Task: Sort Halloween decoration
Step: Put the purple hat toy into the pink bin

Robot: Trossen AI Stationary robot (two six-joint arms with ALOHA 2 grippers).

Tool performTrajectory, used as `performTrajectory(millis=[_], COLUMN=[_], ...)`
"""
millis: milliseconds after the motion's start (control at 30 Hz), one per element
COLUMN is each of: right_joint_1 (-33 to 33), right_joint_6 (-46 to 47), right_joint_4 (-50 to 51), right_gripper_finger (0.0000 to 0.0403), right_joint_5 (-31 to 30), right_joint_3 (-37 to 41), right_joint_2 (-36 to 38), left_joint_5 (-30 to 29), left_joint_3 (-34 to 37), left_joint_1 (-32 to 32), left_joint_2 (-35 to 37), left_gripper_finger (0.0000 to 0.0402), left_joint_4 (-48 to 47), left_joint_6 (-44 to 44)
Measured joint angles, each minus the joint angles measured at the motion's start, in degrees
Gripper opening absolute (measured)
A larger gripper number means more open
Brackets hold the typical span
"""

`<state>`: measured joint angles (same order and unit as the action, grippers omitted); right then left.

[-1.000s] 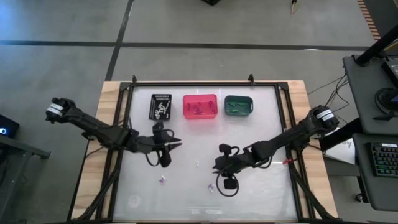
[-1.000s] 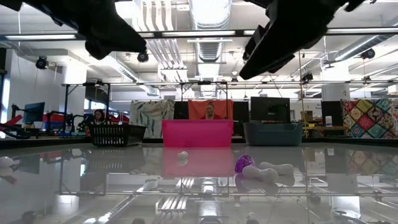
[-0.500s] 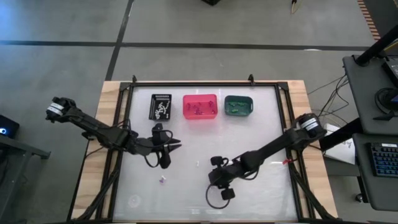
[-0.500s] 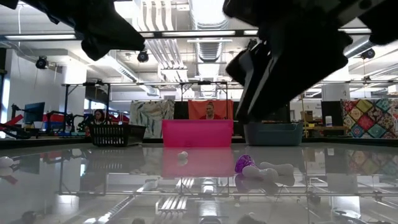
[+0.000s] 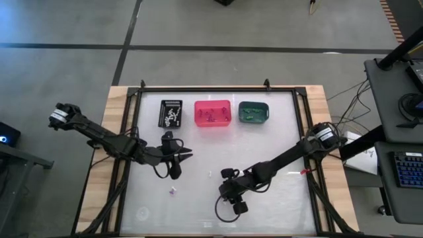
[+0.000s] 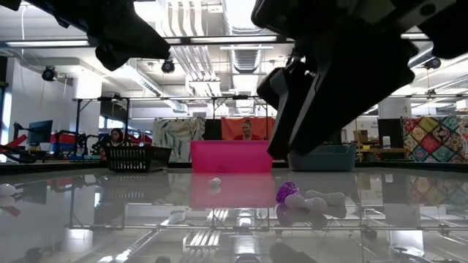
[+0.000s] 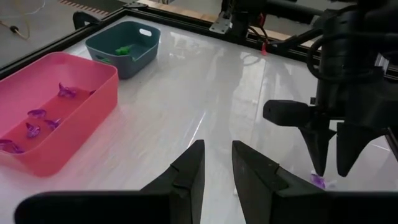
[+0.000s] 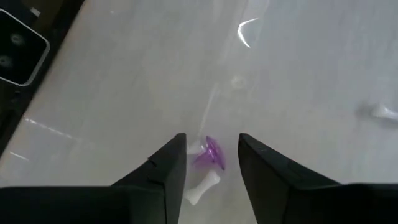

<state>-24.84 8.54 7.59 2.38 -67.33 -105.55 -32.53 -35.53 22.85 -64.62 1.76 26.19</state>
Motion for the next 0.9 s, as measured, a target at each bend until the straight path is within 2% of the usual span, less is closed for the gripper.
performTrajectory(millis=[233,900], right_joint_1=[0.2,1.2], right_joint_6=[0.5,1.3], right_joint_4=[-2.6,-2.4], right_gripper_finger=[0.0122,0.0061], right_joint_5=[1.1,2.3], right_joint_3=[0.1,1.0], right_joint_2=[-2.2,-2.4], left_joint_5=[0.0,0.0], left_joint_3=[0.0,0.0], left_joint_1=[0.0,0.0], left_joint_2=[0.0,-3.0], left_gripper_finger=[0.0064,0.0064], left_joint_4=[0.0,2.2], left_joint_6=[-0.1,-0.4])
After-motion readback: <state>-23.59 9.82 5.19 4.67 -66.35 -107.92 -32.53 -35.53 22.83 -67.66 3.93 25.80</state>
